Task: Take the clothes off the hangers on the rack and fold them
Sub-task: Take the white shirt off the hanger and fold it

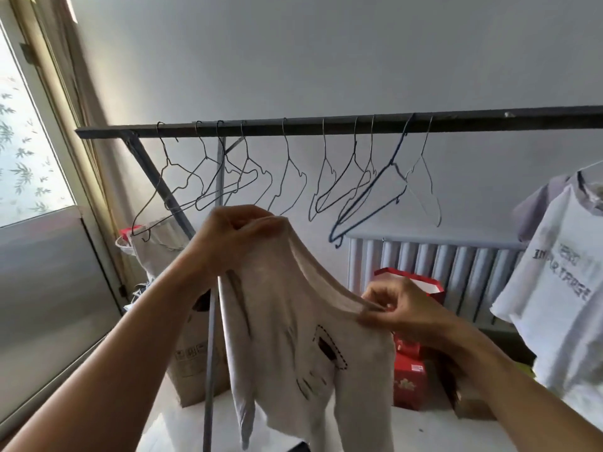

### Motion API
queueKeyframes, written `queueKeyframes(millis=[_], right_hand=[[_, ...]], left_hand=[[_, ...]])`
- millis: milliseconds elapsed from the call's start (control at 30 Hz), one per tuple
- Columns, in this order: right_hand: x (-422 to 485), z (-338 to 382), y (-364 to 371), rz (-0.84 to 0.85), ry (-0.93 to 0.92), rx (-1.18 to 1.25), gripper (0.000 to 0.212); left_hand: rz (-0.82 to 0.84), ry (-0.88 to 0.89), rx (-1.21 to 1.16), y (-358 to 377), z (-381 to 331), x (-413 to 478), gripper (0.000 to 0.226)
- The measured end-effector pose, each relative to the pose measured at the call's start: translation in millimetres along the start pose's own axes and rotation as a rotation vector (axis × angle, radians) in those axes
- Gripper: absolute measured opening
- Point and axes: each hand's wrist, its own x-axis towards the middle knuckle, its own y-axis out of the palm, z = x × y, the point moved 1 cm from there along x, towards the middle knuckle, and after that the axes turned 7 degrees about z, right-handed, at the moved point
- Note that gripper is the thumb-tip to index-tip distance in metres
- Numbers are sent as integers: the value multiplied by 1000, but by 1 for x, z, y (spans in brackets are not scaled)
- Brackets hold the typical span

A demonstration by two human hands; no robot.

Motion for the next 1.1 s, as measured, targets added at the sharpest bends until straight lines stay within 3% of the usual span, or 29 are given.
queueKeyframes(millis=[100,233,333,367,433,500,533,633,733,800,1100], right_hand=[[-8,0,-11,-45,4,153,21],[-13,7,-20,-61,-21,358,79],[-15,11,-24,40,24,519,97],[-16,13,-27,82,36,530,94],[-19,20,-33,156,53,524,64],[-23,30,-35,119,46,510,24],[-23,33,-34,52,39,523,16],[-13,28,-20,-228,77,526,23],[1,24,6,-553,90,333,27],[7,29,25,-668,51,278,26],[16,60,72,-696,-126,132,22]], left_hand=[[-37,-39,-21,-14,9,-6,9],[-1,-74,-46,-26,20,-14,15],[44,-78,-44,-34,23,-19,30],[55,-79,-42,-36,24,-20,35],[72,-81,-16,-39,28,-21,44],[93,-97,5,-40,31,-23,44],[91,-117,1,-39,33,-23,39],[14,-197,-27,-28,44,-25,25],[-150,-247,-55,-5,56,-28,25],[-214,-257,-94,18,54,-34,27],[-140,-193,-312,89,41,-51,29]])
